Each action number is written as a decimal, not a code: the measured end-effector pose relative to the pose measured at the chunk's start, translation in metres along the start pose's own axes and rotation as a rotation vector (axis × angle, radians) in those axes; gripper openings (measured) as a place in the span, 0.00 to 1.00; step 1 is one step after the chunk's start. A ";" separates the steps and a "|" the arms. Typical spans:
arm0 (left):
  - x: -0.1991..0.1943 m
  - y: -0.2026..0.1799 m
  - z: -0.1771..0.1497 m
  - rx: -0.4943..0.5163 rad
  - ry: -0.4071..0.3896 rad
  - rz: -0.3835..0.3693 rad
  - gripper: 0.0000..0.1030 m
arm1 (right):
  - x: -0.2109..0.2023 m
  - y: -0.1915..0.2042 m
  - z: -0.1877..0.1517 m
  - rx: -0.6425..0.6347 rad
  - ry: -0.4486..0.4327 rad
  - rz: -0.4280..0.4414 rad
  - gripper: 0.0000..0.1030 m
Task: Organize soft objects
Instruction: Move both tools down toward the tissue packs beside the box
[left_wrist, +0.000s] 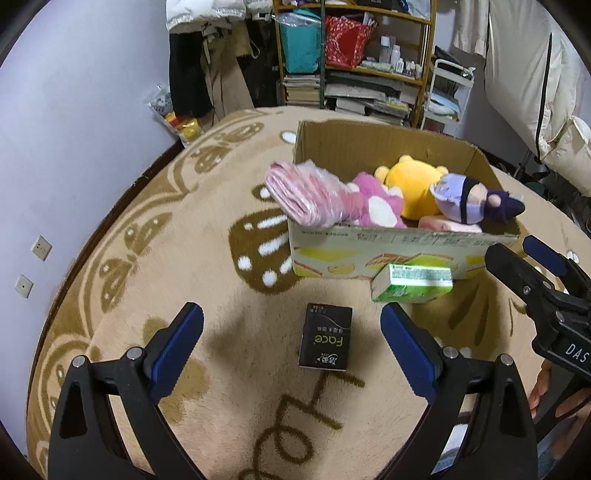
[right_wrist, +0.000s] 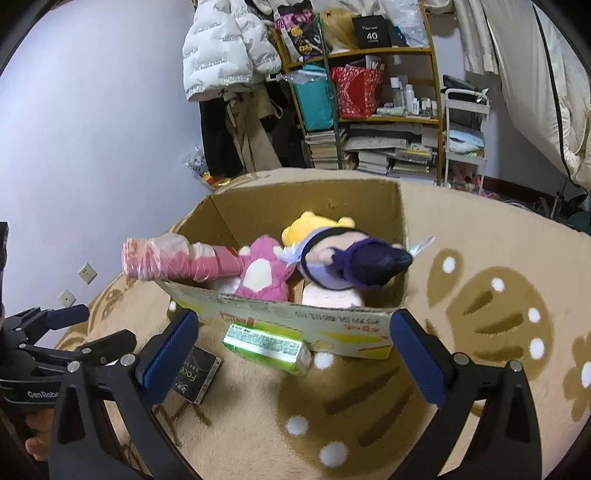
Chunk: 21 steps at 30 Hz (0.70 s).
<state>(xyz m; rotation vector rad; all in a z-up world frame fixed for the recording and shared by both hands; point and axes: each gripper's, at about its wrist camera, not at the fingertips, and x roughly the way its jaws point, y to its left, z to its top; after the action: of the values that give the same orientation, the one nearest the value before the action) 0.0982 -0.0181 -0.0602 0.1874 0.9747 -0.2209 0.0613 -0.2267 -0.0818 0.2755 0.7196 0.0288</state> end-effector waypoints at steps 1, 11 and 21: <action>0.004 0.000 -0.001 0.001 0.009 -0.001 0.93 | 0.003 0.000 -0.001 0.000 0.008 0.002 1.00; 0.033 -0.003 -0.009 -0.001 0.053 -0.026 0.93 | 0.031 0.002 -0.008 0.025 0.079 0.027 1.00; 0.062 -0.005 -0.017 -0.004 0.118 -0.059 0.93 | 0.055 0.006 -0.016 0.045 0.151 0.040 1.00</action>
<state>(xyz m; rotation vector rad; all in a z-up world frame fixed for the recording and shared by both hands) 0.1174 -0.0248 -0.1215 0.1696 1.0988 -0.2637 0.0922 -0.2104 -0.1274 0.3337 0.8651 0.0719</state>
